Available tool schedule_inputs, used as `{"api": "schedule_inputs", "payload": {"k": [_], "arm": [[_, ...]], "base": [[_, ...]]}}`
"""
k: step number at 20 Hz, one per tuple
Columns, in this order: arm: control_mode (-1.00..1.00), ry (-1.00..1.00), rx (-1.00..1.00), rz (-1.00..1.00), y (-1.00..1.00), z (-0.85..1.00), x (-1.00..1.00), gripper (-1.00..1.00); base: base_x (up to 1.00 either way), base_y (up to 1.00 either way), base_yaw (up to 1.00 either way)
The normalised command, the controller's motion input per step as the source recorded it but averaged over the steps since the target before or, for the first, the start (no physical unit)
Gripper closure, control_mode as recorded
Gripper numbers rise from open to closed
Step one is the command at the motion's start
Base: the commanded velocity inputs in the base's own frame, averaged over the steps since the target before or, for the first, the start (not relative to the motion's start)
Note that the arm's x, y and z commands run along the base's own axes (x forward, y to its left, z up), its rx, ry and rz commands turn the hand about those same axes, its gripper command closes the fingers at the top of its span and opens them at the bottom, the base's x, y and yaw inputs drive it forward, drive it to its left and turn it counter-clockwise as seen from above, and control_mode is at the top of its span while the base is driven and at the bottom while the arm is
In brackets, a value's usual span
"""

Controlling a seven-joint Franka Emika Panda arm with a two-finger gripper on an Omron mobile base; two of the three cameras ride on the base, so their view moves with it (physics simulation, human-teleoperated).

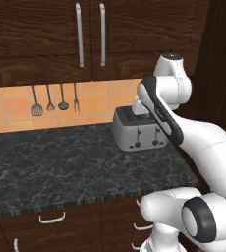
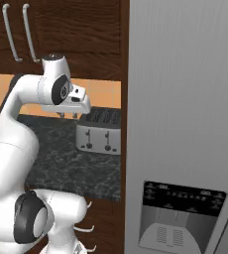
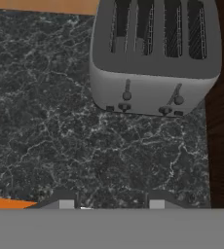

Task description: Navigate to the stove.

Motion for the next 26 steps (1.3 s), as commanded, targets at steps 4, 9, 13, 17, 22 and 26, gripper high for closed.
{"api": "schedule_inputs", "payload": {"k": [4,9,13,17,22,26], "arm": [[-1.0,-0.08,0.0,0.0,0.0,0.02,-0.68,-1.0],[-1.0,-0.27,0.0,0.0,0.01,0.06,-0.92,-1.0],[-1.0,-0.23,0.0,0.0,0.0,0.0,-0.91,-1.0],[1.0,-0.22,0.0,-0.02,0.03,0.02,-0.62,-1.0],[1.0,0.0,0.0,0.0,0.0,0.0,0.0,-1.0],[1.0,0.0,0.0,0.0,0.0,0.0,0.0,-1.0]], "base": [[0.0,0.0,0.0],[0.0,0.0,0.0],[0.0,0.0,0.0],[-0.19,0.07,-0.01],[-0.49,0.9,0.0],[-0.3,1.0,0.0]]}}
